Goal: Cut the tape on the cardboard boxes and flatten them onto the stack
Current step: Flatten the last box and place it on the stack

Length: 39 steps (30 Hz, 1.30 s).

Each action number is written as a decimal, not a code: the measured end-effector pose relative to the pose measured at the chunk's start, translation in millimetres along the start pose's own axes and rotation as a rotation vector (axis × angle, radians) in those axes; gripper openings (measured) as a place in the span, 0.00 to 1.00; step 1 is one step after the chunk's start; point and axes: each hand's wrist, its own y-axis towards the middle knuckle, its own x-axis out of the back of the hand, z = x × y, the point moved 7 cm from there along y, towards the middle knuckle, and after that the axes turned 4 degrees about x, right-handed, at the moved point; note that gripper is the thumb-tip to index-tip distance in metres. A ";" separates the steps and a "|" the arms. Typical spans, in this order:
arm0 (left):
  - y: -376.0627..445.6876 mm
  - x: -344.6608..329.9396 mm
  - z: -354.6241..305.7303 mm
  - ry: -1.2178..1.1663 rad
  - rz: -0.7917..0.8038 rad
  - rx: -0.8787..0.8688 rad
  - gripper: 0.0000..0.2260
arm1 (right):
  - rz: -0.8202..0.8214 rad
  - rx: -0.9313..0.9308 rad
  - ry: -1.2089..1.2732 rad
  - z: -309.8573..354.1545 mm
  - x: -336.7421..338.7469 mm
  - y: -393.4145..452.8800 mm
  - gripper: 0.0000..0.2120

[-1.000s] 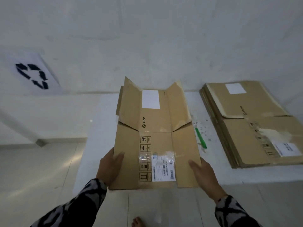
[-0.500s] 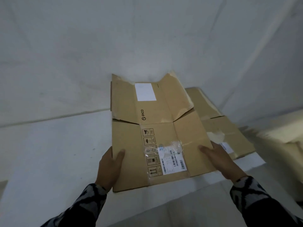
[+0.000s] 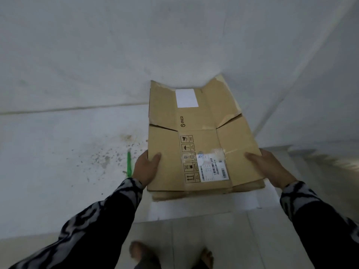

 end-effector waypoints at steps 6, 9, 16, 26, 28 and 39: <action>-5.4 -30.7 24.0 0.064 -0.079 0.179 0.21 | -0.013 0.035 -0.127 -24.3 15.5 26.3 0.19; -3.8 -32.2 33.7 0.144 -0.095 0.174 0.22 | -0.049 0.052 -0.198 -37.0 19.2 26.3 0.25; -1.1 -36.2 34.8 0.261 -0.107 0.184 0.22 | -0.027 0.020 -0.263 -56.2 12.0 25.5 0.28; 7.6 -39.2 51.0 0.273 0.053 0.289 0.28 | 0.126 -0.267 -0.067 -81.0 3.1 48.7 0.56; 3.8 -44.8 49.6 0.237 0.065 0.261 0.28 | 0.153 -0.263 -0.055 -86.2 -1.7 51.0 0.54; 26.8 -45.8 75.2 -0.070 0.087 0.489 0.62 | 0.232 -0.345 0.099 -87.5 -17.5 54.5 0.32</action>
